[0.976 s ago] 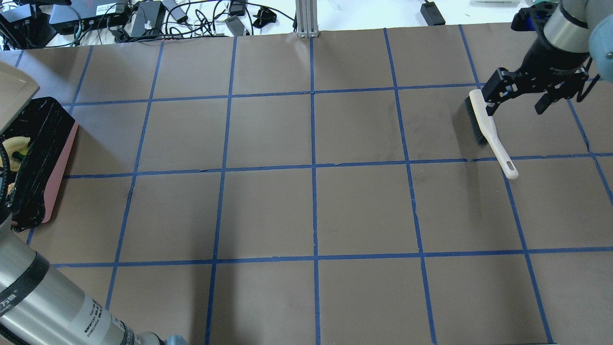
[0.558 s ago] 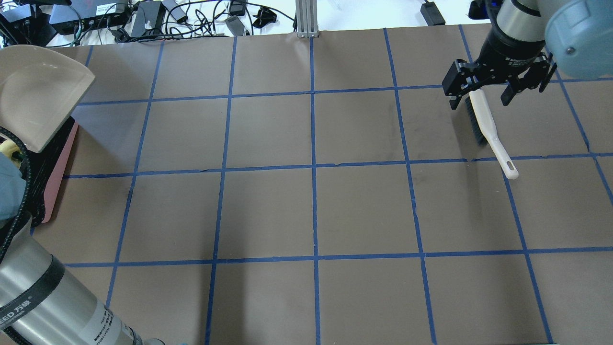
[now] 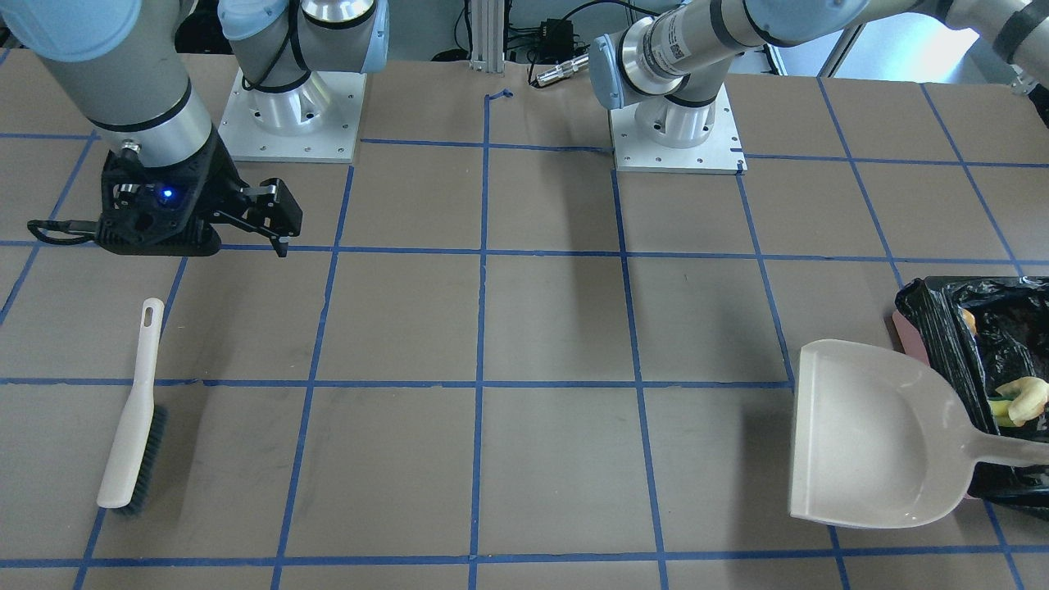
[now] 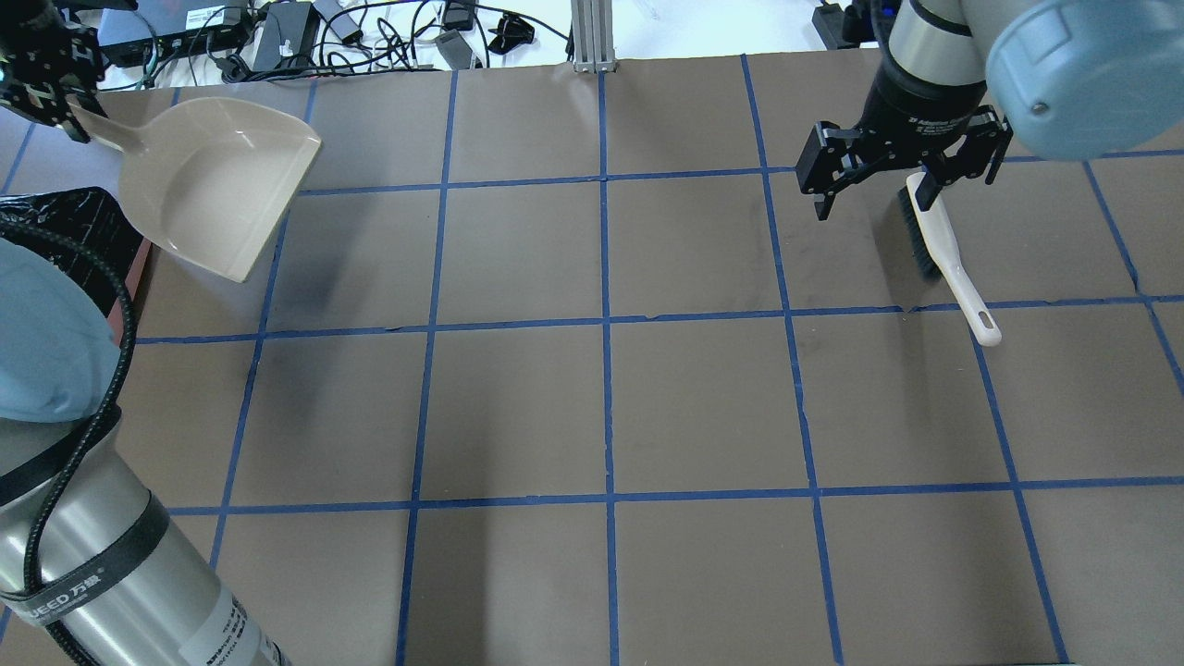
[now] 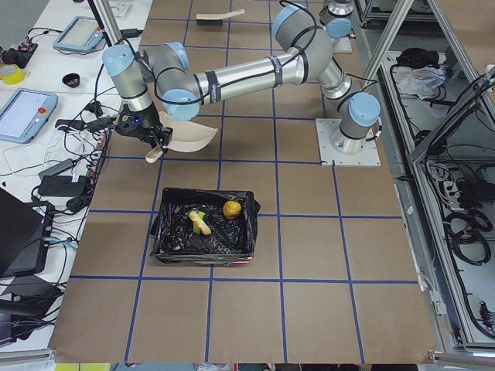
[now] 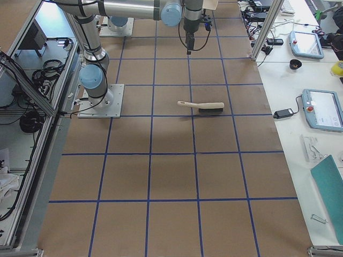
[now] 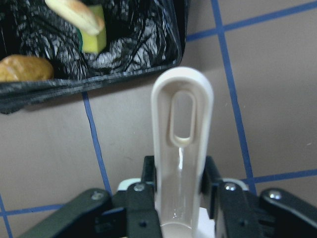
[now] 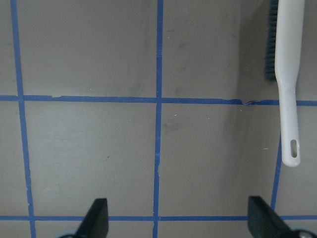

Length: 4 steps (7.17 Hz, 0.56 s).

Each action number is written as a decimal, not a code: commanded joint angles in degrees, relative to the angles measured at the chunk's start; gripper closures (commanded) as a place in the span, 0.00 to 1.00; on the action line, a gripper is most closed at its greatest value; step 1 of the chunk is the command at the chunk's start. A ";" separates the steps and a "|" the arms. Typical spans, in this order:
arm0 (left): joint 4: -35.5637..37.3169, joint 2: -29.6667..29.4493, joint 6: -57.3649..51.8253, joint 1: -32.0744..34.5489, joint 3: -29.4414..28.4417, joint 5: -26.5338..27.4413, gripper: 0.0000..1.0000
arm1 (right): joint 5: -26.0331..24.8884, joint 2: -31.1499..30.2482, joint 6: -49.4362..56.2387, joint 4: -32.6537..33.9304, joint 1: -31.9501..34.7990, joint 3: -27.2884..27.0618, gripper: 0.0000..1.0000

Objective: Sweep and dump trash into bin
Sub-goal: 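Bring the empty dustpan back onto the table with the left gripper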

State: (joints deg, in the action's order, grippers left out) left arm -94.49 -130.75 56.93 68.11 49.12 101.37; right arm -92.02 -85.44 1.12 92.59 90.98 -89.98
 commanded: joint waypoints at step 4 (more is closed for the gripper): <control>1.58 -5.48 26.02 3.60 0.27 -5.13 1.00 | 2.46 -2.18 -0.60 -1.98 2.18 0.16 0.00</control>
State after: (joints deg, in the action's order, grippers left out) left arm -93.71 -135.35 78.67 71.05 49.48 97.13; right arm -89.71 -86.38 0.53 90.81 93.26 -89.86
